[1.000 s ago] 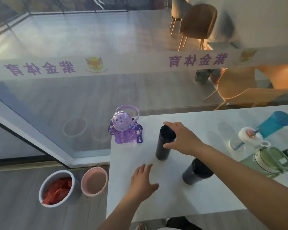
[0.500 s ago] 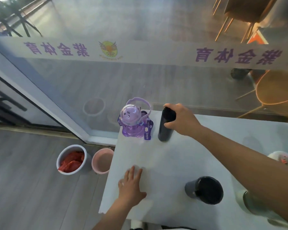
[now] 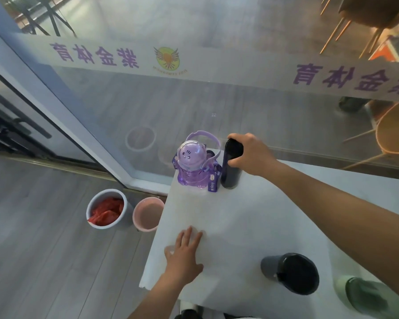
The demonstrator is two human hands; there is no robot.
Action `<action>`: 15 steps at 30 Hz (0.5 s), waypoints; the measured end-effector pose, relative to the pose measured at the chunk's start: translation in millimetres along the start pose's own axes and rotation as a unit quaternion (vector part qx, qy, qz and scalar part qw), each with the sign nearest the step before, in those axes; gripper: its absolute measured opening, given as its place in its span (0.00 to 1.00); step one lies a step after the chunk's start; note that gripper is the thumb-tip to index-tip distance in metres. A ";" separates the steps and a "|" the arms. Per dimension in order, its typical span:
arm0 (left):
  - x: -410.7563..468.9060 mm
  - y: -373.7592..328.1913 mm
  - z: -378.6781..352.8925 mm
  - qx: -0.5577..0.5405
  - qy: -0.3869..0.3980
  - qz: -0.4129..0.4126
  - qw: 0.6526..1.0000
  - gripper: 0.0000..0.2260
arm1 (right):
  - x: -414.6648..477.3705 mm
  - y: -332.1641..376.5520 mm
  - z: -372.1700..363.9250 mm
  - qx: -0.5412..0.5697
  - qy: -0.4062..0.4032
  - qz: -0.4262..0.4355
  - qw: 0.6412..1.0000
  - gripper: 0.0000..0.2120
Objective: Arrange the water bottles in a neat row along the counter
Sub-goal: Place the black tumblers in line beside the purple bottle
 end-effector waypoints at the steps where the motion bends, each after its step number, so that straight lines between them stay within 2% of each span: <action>1: -0.2 -0.1 0.1 0.000 0.001 -0.001 1.000 0.41 | -1.1 -0.7 -0.7 0.003 -0.001 0.000 1.000 0.29; 15: -2.9 -0.1 5.3 -0.001 0.018 -0.015 1.000 0.39 | -11.4 -3.7 -3.8 0.003 0.025 -0.019 1.000 0.36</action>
Point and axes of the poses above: each hand's wrist, its own x-axis towards the middle knuckle, its own z-axis out of the back of the hand, y = z × x, the point moved 5 cm from there along x, towards the middle knuckle, and after that the axes turned 2 degrees about -x, right-handed, at the moved point
